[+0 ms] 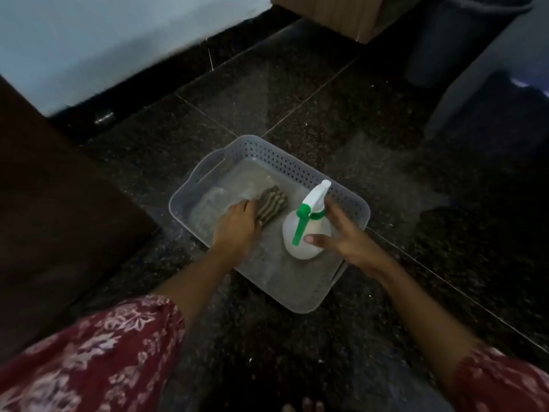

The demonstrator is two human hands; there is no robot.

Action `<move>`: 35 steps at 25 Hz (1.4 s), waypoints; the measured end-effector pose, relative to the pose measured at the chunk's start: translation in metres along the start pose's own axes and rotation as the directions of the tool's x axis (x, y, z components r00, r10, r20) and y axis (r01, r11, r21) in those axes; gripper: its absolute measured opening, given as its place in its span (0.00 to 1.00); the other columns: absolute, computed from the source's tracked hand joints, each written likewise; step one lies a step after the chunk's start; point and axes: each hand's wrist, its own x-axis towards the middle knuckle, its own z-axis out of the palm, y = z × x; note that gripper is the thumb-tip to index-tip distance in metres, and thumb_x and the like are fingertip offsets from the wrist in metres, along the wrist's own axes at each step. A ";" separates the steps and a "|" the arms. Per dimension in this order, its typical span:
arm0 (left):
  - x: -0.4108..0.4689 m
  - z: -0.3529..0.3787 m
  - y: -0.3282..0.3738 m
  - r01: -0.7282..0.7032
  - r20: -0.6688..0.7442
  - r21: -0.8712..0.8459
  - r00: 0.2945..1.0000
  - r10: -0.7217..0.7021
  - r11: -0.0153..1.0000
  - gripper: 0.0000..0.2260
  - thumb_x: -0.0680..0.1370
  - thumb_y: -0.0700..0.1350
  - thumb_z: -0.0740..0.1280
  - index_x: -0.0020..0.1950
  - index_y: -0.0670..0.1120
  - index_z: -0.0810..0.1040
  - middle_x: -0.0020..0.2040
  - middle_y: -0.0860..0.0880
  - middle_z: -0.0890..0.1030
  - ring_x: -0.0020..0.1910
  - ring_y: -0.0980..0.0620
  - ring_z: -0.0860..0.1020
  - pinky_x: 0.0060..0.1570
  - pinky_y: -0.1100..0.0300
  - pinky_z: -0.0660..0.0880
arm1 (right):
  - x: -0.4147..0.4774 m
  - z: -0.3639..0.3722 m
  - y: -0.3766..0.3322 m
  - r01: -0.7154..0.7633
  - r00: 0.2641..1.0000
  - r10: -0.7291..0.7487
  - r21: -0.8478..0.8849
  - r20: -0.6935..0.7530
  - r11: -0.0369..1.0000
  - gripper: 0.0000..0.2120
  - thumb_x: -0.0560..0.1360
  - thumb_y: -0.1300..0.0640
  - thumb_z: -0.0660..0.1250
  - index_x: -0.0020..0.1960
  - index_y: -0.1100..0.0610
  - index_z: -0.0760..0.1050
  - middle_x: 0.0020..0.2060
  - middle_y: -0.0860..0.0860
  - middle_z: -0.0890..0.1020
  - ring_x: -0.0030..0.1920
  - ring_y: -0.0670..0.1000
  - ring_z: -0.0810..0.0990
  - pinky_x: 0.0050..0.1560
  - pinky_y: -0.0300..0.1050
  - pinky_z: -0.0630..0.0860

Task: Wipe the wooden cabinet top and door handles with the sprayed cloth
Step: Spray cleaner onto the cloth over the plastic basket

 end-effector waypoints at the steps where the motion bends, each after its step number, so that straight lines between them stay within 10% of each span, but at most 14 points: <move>1: 0.006 0.002 -0.003 0.018 0.010 -0.022 1.000 -0.018 1.000 0.23 0.79 0.46 0.59 0.73 0.41 0.62 0.71 0.40 0.68 0.68 0.40 0.68 0.67 0.49 0.66 | 0.009 -0.002 0.003 0.051 0.998 -0.051 -0.012 -0.041 0.999 0.29 0.73 0.66 0.68 0.71 0.56 0.62 0.63 0.48 0.73 0.64 0.47 0.71 0.67 0.47 0.69; 7: 0.031 0.008 -0.012 0.099 0.076 -0.120 0.993 -0.091 0.988 0.25 0.77 0.51 0.64 0.70 0.41 0.66 0.67 0.37 0.70 0.64 0.37 0.70 0.64 0.47 0.69 | 0.027 -0.004 0.010 0.119 0.981 -0.131 -0.089 -0.146 0.989 0.19 0.70 0.66 0.70 0.57 0.53 0.72 0.53 0.54 0.80 0.57 0.55 0.79 0.63 0.55 0.74; 15: 0.039 0.012 -0.009 0.389 0.266 -0.413 0.916 -0.300 0.823 0.24 0.72 0.46 0.71 0.64 0.38 0.70 0.63 0.37 0.75 0.61 0.39 0.74 0.56 0.53 0.72 | 0.030 0.021 0.003 0.087 0.970 -0.131 -0.209 -0.206 0.974 0.28 0.66 0.59 0.77 0.60 0.63 0.69 0.51 0.55 0.79 0.45 0.39 0.78 0.43 0.27 0.74; 17: 0.036 0.011 -0.011 0.434 0.290 -0.532 0.900 -0.325 0.727 0.22 0.73 0.45 0.70 0.64 0.37 0.69 0.62 0.37 0.76 0.59 0.41 0.75 0.51 0.55 0.71 | 0.031 0.014 -0.004 -0.001 1.000 0.002 -0.062 0.016 0.998 0.29 0.68 0.63 0.74 0.66 0.55 0.68 0.56 0.47 0.78 0.50 0.31 0.76 0.55 0.25 0.73; 20: 0.034 0.010 -0.018 0.469 0.329 -0.758 0.875 -0.355 0.453 0.21 0.74 0.40 0.67 0.65 0.37 0.67 0.62 0.36 0.75 0.51 0.45 0.74 0.47 0.54 0.72 | 0.040 0.001 -0.015 -0.007 0.980 0.029 -0.112 0.195 0.994 0.26 0.69 0.62 0.73 0.65 0.64 0.71 0.57 0.61 0.80 0.59 0.55 0.78 0.63 0.49 0.73; 23: 0.032 0.010 -0.027 0.443 0.385 -0.879 0.878 -0.283 0.177 0.21 0.75 0.35 0.65 0.68 0.36 0.67 0.61 0.35 0.76 0.47 0.44 0.77 0.44 0.54 0.75 | 0.051 0.009 -0.019 0.068 0.991 -0.035 -0.263 0.130 0.962 0.30 0.63 0.53 0.74 0.45 0.79 0.69 0.32 0.68 0.73 0.35 0.57 0.75 0.38 0.47 0.70; 26: 0.028 0.005 -0.029 0.416 0.400 -0.909 0.891 -0.214 0.033 0.20 0.75 0.33 0.63 0.67 0.38 0.68 0.51 0.41 0.79 0.42 0.48 0.77 0.45 0.55 0.75 | 0.054 0.028 -0.032 0.109 0.992 -0.122 -0.231 -0.041 0.967 0.11 0.66 0.62 0.69 0.33 0.66 0.68 0.26 0.57 0.67 0.27 0.49 0.69 0.30 0.38 0.63; 32: 0.033 -0.006 -0.028 0.360 0.429 -0.867 0.891 -0.147 -0.344 0.21 0.80 0.52 0.57 0.68 0.42 0.71 0.58 0.42 0.80 0.50 0.48 0.79 0.48 0.54 0.76 | 0.060 0.040 -0.056 0.073 0.976 -0.059 0.062 -0.208 0.995 0.06 0.72 0.58 0.67 0.37 0.53 0.81 0.47 0.55 0.85 0.52 0.51 0.82 0.59 0.46 0.75; 35: 0.035 -0.012 -0.024 0.349 0.417 -0.868 0.899 -0.136 -0.353 0.22 0.80 0.53 0.54 0.69 0.43 0.70 0.64 0.41 0.77 0.51 0.48 0.79 0.46 0.54 0.76 | 0.056 0.039 -0.064 -0.079 0.972 0.096 0.089 -0.214 0.993 0.11 0.72 0.55 0.66 0.41 0.62 0.82 0.49 0.55 0.85 0.51 0.51 0.80 0.53 0.41 0.72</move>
